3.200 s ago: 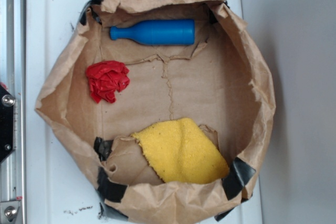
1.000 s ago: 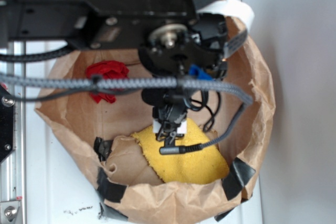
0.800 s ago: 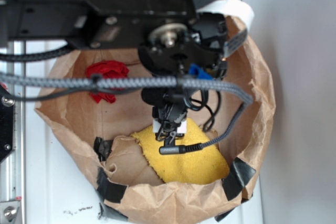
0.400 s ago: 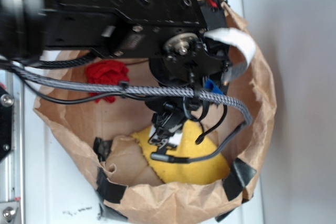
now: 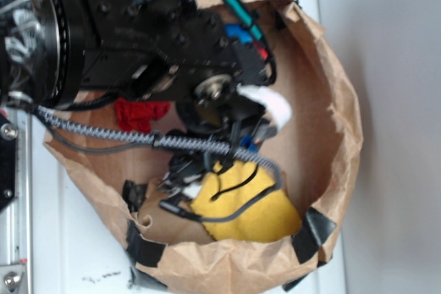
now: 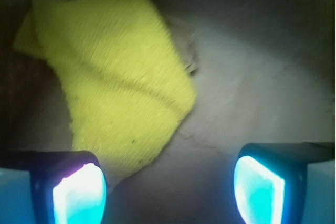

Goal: Grab the yellow cloth.

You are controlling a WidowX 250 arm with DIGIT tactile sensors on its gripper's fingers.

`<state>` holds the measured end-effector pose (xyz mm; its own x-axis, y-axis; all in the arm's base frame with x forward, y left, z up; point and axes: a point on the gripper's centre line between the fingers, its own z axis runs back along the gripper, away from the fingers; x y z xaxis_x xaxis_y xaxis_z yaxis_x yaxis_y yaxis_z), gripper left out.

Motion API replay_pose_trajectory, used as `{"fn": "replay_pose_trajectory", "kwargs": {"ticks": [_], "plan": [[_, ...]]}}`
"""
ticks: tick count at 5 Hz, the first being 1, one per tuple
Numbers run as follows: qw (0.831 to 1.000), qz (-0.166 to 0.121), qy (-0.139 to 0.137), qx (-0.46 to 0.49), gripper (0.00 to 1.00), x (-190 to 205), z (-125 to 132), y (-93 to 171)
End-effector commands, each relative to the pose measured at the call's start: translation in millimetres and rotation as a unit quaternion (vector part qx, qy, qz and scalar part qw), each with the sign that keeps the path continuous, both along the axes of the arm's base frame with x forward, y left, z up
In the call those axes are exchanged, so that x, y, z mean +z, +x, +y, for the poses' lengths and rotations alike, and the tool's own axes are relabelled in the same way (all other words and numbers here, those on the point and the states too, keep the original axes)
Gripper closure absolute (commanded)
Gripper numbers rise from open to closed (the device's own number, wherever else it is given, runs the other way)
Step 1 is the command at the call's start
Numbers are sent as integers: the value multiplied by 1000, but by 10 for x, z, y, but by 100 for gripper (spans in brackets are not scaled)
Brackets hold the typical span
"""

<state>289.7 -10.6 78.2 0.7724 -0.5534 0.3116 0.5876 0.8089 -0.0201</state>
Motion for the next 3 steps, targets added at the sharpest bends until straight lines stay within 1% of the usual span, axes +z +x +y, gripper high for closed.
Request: {"fn": "replay_pose_trajectory", "kwargs": {"ticks": [1,2,3], "plan": [[996,-45,-41,-65,0,229,-462,71],[994,-51,-54,-82,0,281,-624,95],[993,-57,-50,-92,0,214,-675,111]]}}
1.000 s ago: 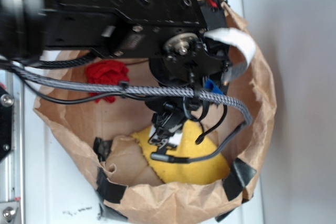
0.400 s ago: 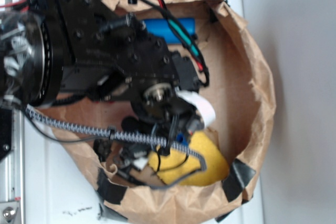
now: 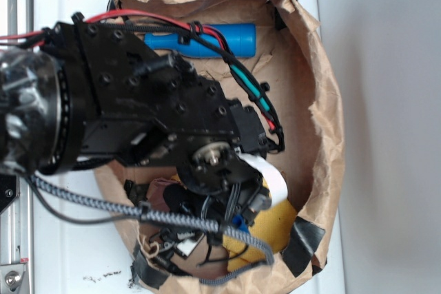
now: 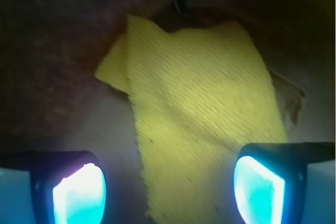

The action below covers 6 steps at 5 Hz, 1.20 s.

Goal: Grab the yellow cloth.

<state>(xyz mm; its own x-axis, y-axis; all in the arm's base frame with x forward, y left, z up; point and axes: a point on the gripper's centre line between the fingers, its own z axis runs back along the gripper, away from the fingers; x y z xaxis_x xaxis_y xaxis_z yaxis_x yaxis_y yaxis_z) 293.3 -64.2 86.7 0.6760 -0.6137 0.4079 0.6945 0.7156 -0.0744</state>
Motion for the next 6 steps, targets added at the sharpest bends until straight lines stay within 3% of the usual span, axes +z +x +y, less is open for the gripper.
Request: {"fn": "replay_pose_trajectory", "kwargs": {"ticks": [1,2,3,6], "plan": [[999,-27,15,-11,0,-19,-256,-207],[1000,2,21,8,0,-119,-353,-109],[999,28,36,0,0,-217,-483,-172],[999,32,32,-1,0,-210,-486,-153]]}}
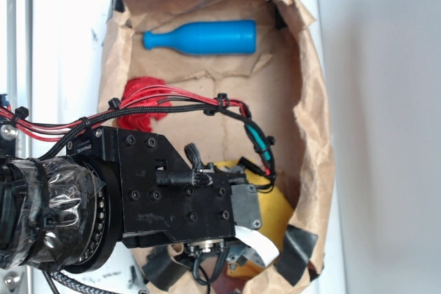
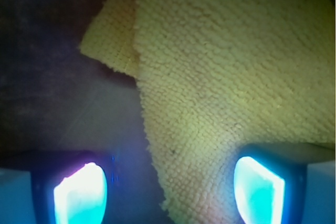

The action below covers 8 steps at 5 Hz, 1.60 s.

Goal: Grab the yellow cloth.

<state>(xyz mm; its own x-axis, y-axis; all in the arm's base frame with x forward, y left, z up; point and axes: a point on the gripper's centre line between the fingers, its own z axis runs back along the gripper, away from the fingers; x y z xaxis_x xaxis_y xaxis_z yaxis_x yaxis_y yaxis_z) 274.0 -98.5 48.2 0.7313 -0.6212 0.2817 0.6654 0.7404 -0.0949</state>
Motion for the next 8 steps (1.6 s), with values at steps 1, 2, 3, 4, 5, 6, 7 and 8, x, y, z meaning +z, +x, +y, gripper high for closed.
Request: {"fn": "replay_pose_trajectory", "kwargs": {"ticks": [1,2,3,4,5,6,7,8], "plan": [[1000,-23,-7,-15,0,174,-143,41],[998,-50,-45,3,0,170,42,221],[994,-89,-67,6,0,181,176,420],[992,-108,-59,20,0,221,232,617],[992,-113,-49,28,0,230,203,734],[992,-116,-23,36,100,145,131,797],[993,-113,-19,31,100,235,133,725],[993,-104,-38,41,100,479,239,539]]}}
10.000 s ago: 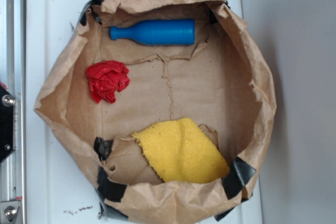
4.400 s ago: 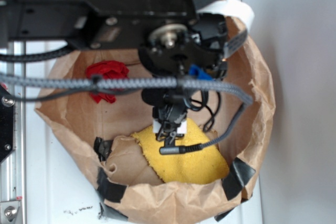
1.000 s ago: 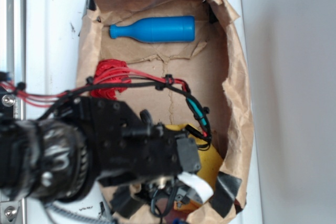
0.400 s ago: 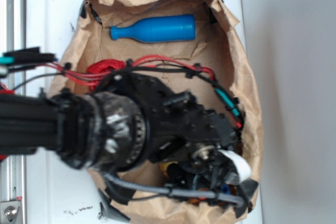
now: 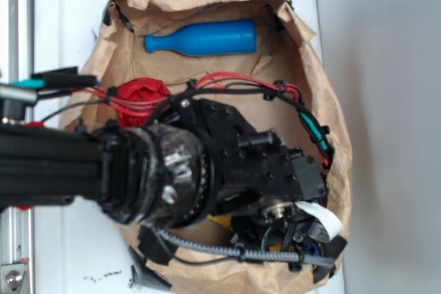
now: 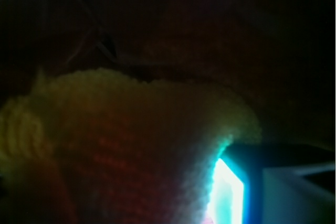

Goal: Grab the yellow cloth.

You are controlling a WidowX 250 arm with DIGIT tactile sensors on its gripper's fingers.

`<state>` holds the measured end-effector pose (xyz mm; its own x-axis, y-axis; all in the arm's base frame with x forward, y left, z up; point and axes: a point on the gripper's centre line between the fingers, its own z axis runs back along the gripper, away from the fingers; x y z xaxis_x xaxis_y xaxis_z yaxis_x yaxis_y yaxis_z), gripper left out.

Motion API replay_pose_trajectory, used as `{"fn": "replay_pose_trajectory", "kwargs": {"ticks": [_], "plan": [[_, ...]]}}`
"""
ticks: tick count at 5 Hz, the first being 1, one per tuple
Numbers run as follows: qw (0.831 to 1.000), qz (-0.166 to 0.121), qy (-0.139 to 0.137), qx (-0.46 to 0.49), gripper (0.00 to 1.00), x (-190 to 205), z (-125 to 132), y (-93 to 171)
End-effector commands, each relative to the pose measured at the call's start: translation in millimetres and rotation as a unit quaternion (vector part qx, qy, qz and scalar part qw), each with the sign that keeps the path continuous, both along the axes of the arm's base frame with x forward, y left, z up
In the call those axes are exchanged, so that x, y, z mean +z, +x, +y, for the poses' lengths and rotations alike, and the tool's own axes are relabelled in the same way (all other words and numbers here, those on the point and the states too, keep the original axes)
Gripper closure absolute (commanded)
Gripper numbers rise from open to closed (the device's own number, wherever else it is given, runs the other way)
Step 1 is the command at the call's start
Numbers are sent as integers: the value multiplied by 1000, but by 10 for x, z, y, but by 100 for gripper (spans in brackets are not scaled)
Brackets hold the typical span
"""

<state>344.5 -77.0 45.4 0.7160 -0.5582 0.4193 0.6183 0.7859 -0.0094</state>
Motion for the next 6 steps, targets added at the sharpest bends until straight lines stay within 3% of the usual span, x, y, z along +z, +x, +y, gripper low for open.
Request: {"fn": "replay_pose_trajectory", "kwargs": {"ticks": [1,2,3,4,5,6], "plan": [[997,-41,-11,57,100,929,203,-363],[991,-51,30,117,100,1273,277,-546],[968,44,102,226,100,1497,392,-556],[958,99,103,249,100,1604,586,-650],[964,86,72,242,100,1613,655,-726],[965,58,88,239,100,1576,575,-762]]}}
